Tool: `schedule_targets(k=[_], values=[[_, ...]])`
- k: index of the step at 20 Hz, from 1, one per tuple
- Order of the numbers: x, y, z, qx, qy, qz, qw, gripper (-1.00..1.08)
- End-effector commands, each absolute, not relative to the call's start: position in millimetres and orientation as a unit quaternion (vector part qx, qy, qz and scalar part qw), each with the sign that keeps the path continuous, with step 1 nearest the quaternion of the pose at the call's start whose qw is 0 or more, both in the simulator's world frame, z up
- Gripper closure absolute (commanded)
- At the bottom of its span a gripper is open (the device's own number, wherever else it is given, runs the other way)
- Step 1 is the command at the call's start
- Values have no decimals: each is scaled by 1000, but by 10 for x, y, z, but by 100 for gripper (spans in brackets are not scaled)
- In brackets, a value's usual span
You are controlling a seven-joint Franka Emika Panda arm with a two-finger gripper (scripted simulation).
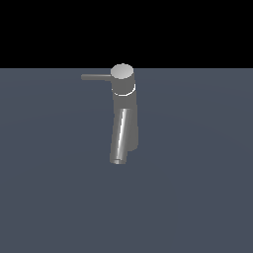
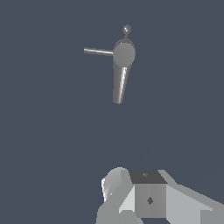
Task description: Turn on the faucet by rotating a designated handle.
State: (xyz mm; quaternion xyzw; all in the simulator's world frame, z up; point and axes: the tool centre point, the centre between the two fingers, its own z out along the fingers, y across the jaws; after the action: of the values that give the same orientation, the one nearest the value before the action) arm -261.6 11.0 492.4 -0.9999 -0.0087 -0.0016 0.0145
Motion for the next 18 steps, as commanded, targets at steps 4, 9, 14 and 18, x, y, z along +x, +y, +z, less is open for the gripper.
schedule_targets(k=[4, 9, 14, 18], values=[[-2614, 116, 4914, -1000, -6, -2, 15, 108], [-2597, 158, 4853, -1000, 13, -8, 20, 108], [-2559, 237, 4737, -998, 48, -18, 29, 108], [-2506, 327, 4606, -995, 89, -30, 40, 108]])
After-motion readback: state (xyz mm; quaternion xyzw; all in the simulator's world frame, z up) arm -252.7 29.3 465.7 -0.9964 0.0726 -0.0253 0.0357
